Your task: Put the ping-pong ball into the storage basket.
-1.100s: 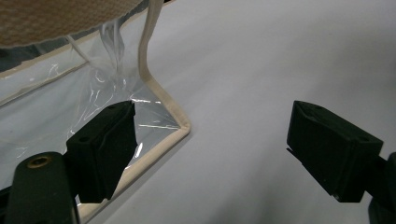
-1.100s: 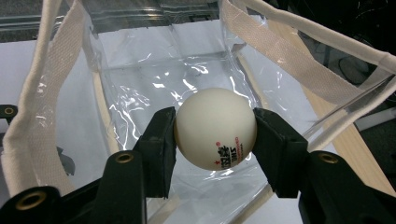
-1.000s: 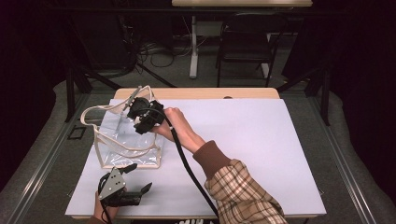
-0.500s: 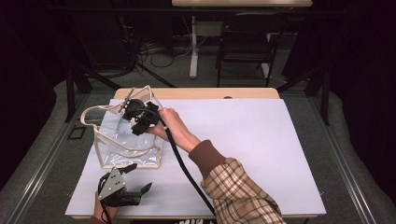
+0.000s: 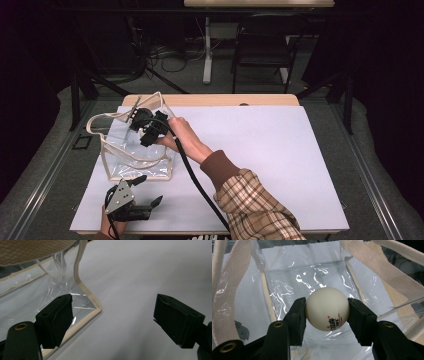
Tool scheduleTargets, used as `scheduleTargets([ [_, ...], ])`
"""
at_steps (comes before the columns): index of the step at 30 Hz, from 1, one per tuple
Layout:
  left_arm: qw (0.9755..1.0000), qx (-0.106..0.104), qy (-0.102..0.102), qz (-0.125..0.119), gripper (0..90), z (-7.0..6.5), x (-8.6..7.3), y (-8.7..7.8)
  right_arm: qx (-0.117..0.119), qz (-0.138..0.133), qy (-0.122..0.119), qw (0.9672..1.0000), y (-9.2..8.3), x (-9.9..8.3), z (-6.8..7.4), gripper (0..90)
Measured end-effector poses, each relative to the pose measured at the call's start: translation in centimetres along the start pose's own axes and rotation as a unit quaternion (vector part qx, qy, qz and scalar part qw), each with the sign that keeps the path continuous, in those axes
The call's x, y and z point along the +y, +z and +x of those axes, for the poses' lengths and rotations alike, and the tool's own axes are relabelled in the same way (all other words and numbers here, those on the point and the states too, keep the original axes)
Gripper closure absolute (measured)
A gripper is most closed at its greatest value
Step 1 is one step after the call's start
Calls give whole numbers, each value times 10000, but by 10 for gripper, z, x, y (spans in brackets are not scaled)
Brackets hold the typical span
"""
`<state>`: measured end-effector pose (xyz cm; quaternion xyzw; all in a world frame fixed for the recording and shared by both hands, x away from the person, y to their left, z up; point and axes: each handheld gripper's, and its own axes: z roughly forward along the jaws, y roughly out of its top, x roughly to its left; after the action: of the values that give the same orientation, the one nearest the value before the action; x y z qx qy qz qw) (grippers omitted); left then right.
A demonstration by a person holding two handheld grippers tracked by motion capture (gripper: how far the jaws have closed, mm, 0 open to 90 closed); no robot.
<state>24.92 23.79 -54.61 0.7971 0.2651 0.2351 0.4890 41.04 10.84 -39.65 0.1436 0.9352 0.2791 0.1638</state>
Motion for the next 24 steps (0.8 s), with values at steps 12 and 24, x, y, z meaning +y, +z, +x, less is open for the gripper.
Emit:
scheduleTargets([
  [12,10000,13,0,-1,160,0,0,0,23,-65,126,9999,-1,0,2,339],
  [24,10000,9,13,13,160,0,0,0,257,-521,322,9978,-26,-12,-3,150],
])
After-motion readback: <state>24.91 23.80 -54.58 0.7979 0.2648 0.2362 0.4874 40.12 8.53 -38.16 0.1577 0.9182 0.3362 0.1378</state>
